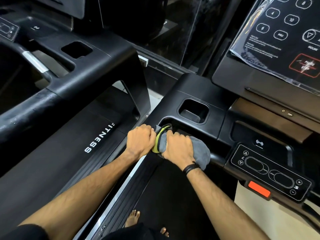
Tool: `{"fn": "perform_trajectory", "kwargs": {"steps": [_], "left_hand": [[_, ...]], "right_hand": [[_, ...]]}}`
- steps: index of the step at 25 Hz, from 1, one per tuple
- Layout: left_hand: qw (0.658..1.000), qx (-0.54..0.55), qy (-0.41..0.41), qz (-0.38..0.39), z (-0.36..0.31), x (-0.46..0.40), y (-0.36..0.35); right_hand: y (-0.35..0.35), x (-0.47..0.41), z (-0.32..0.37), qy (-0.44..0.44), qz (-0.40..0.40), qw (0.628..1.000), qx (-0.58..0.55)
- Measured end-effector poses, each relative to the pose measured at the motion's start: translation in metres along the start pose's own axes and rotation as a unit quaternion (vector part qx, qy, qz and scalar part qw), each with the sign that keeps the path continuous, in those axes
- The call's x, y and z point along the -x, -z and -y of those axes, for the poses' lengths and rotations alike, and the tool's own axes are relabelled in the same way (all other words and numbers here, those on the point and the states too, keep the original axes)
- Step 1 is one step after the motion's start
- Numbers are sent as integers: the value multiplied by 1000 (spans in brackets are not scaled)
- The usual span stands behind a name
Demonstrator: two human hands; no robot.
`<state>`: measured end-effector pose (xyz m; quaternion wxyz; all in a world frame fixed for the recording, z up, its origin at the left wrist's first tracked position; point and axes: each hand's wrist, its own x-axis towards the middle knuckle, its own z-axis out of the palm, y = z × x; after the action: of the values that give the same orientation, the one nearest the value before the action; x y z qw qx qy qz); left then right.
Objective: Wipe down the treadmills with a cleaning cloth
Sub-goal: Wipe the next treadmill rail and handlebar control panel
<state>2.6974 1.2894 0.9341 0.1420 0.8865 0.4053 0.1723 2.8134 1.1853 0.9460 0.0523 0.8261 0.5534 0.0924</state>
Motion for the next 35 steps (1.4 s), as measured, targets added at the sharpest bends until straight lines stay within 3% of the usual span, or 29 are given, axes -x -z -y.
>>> {"fn": "perform_trajectory", "kwargs": {"steps": [3,5,7,9,12,14,17,19,21,23,25,27,29,31,33,35], "left_hand": [[1000,2,11,0,0,-1,0],[1000,-2,14,6,-1,0,1],[1000,-8,9,-1,-2,1,1],[1000,-9,-11,-23,-1,1,2],[998,-6,-44,-47,2,0,-1],[998,1,-48,-43,5,-2,-4],[998,5,-45,-44,6,-2,-8],[998,3,-45,-45,6,-3,-8],[998,0,-43,-43,6,-3,-6],[998,2,-45,-44,5,-2,-5],[998,2,-47,-41,4,-1,-4],[998,4,-42,-36,3,-1,-2],[999,8,-42,-33,4,-2,-1],[999,8,-45,-28,4,-2,-1],[999,9,-44,-28,4,-2,-2],[999,12,-43,-28,5,-3,-2]], "right_hand": [[9,-22,-14,20,139,984,-109],[21,-38,-24,2,275,941,-199],[27,-43,-28,-14,326,916,-236],[26,-36,-23,-15,272,939,-212],[7,-5,-12,-7,87,992,-89],[2,11,-9,-13,0,1000,-16],[4,13,-16,-9,-1,1000,-9],[6,6,-21,-1,45,998,-35],[13,-13,-30,3,156,983,-100],[25,-31,-41,-20,306,930,-203],[31,-37,-45,-32,351,905,-238],[27,-26,-39,-28,284,941,-181],[13,-2,-33,-12,145,985,-98],[4,23,-34,-9,31,999,-29],[4,35,-48,-17,-4,1000,-5],[8,38,-61,-25,24,999,-16]]}}
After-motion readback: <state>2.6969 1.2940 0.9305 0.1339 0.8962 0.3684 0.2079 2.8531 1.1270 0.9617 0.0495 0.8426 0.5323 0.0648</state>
